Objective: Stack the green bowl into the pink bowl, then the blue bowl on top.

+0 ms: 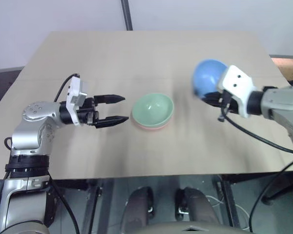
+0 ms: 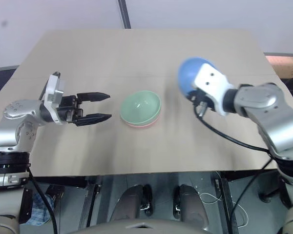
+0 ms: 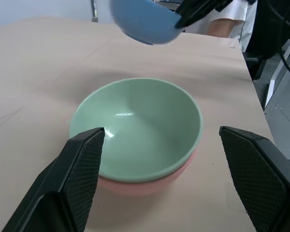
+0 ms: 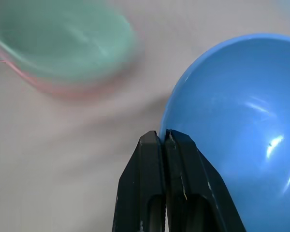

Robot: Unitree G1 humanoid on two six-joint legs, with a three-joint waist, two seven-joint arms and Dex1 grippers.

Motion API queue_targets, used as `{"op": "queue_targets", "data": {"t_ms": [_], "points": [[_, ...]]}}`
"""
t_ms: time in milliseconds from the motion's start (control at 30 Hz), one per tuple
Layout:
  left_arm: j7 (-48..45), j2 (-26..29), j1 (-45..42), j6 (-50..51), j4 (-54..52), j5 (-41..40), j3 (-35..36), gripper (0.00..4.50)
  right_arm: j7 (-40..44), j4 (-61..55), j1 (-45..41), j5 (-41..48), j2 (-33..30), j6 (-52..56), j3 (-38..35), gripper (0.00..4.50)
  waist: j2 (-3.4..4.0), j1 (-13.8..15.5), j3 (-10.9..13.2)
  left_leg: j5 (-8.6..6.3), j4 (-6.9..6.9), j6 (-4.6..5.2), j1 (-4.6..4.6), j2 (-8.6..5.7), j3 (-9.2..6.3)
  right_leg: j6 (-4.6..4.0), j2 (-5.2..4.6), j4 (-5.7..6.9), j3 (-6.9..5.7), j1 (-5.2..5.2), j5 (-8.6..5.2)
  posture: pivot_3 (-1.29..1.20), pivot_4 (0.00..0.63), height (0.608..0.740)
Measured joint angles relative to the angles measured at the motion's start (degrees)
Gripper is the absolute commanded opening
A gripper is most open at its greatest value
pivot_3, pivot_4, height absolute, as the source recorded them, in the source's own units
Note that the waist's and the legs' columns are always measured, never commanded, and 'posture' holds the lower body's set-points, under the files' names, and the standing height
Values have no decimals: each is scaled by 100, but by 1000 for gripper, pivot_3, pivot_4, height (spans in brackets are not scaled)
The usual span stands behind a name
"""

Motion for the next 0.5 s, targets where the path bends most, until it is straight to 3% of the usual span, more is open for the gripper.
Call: {"op": "queue_targets", "data": {"t_ms": [100,200,300,500], "points": [[-41,5,-95,-3,92,18,-21,4029,303,168,-591,-66,496,-686,610,23,-1,3,1,12,2,-19,-1,-1,2,0,-1,1,0,0,0,0,150,740],[-45,4,-135,-6,92,18,-42,4029,351,170,-677,-88,573,-834,732,23,-5,18,1,12,3,-19,-4,-2,-1,0,-2,0,-4,1,0,0,150,740],[-51,28,-140,-6,120,32,-46,4029,494,799,-1112,-457,1217,-1449,1450,23,-10,-2,3,13,13,-21,-4,-1,2,-1,-2,6,-3,2,1,0,150,740],[-39,96,13,37,77,8,11,4029,614,1654,-1343,-1026,1890,-2288,2076,23,-11,-10,4,14,14,-21,-3,0,2,-1,-2,10,-3,1,1,0,150,740]]}}
